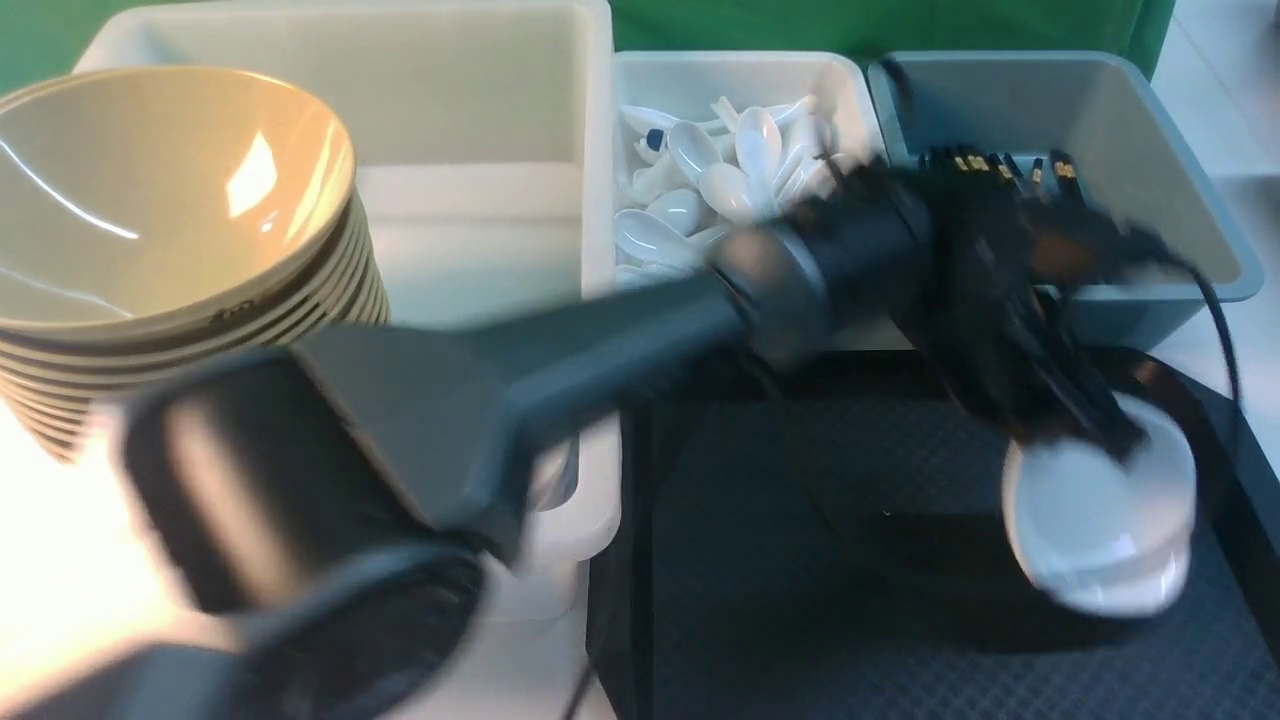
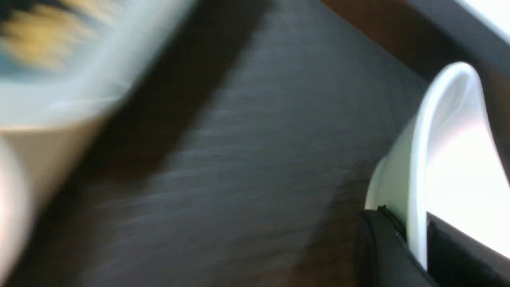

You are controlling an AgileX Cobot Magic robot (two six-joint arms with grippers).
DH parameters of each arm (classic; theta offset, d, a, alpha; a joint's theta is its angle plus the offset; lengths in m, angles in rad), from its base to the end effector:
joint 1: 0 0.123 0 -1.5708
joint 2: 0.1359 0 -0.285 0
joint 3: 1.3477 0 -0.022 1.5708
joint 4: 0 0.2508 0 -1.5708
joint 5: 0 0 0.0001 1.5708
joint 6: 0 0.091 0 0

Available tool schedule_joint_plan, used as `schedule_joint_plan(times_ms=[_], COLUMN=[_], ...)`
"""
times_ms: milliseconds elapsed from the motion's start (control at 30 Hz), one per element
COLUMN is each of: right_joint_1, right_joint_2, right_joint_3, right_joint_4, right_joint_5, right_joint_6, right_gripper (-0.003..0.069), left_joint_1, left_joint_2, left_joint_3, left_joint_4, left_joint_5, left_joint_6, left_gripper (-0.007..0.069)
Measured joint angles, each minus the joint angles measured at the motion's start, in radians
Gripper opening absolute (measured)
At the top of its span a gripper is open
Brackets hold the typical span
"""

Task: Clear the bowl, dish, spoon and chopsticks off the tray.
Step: Use the left arm to grab the plate, then use the left arm to put the plate into the large storage box on the left

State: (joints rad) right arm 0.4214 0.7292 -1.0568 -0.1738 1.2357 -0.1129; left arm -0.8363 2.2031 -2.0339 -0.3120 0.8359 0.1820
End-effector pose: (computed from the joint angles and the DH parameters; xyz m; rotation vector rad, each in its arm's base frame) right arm 0.0948 0.0262 0.3957 -0.6182 2.2922 -0.0759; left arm 0.3232 -0.3889 0.2603 1.0927 2.3014 -0.6434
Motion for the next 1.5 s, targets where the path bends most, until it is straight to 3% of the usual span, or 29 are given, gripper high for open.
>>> schedule_joint_plan(times_ms=[233, 367, 533, 667, 933, 1033, 1200, 1233, 1267, 1300, 1400, 1500], right_joint_1=[0.010, 0.110, 0.345, 0.496, 0.536, 0.536, 0.536, 0.536, 0.536, 0.536, 0.536, 0.536], right_joint_2=[0.186, 0.353, 0.578, 0.734, 0.797, 0.796, 0.796, 0.795, 0.795, 0.795, 0.787, 0.771], right_joint_3=[-0.179, -0.291, -0.445, -0.573, -0.642, -0.644, -0.644, -0.644, -0.644, -0.644, -0.644, -0.644], right_joint_4=[0.317, 0.414, 0.397, 0.325, 0.267, 0.252, 0.224, 0.205, 0.205, 0.190, 0.138, 0.099], right_joint_5=[-0.042, -0.069, -0.125, -0.128, -0.100, -0.091, -0.055, -0.040, -0.040, -0.025, 0.009, 0.016], right_joint_6=[-0.220, -0.293, -0.304, -0.297, -0.276, -0.271, -0.250, -0.244, -0.244, -0.240, -0.217, -0.198], right_gripper=[0.0058, 0.0058, 0.0058, 0.0058, 0.0059, 0.0060, 0.0062, 0.0062, 0.0062, 0.0062, 0.0063, 0.0066], left_joint_1=[0.201, 0.319, 0.502, 0.604, 0.608, 0.608, 0.608, 0.608, 0.608, 0.608, 0.608, 0.608], left_joint_2=[-0.366, -0.611, -0.874, -0.969, -0.928, -0.923, -0.923, -0.923, -0.923, -0.926, -0.960, -1.006], left_joint_3=[0.072, 0.300, 0.727, 0.971, 1.070, 1.071, 1.068, 1.043, 1.039, 1.000, 0.889, 0.820], left_joint_4=[0.128, 0.197, 0.221, 0.170, 0.147, 0.159, 0.160, 0.157, 0.157, 0.156, 0.166, 0.184], left_joint_5=[0.195, 0.209, 0.067, -0.094, -0.162, -0.162, -0.150, -0.103, -0.096, -0.036, 0.109, 0.182], left_joint_6=[-0.011, -0.060, -0.126, -0.149, -0.090, -0.069, -0.028, -0.025, -0.025, -0.025, -0.034, -0.044], left_gripper=[0.0000, 0.0000, 0.0000, 0.0000, 0.0024, 0.0084, 0.0318, 0.0407, 0.0419, 0.0486, 0.0580, 0.0584])
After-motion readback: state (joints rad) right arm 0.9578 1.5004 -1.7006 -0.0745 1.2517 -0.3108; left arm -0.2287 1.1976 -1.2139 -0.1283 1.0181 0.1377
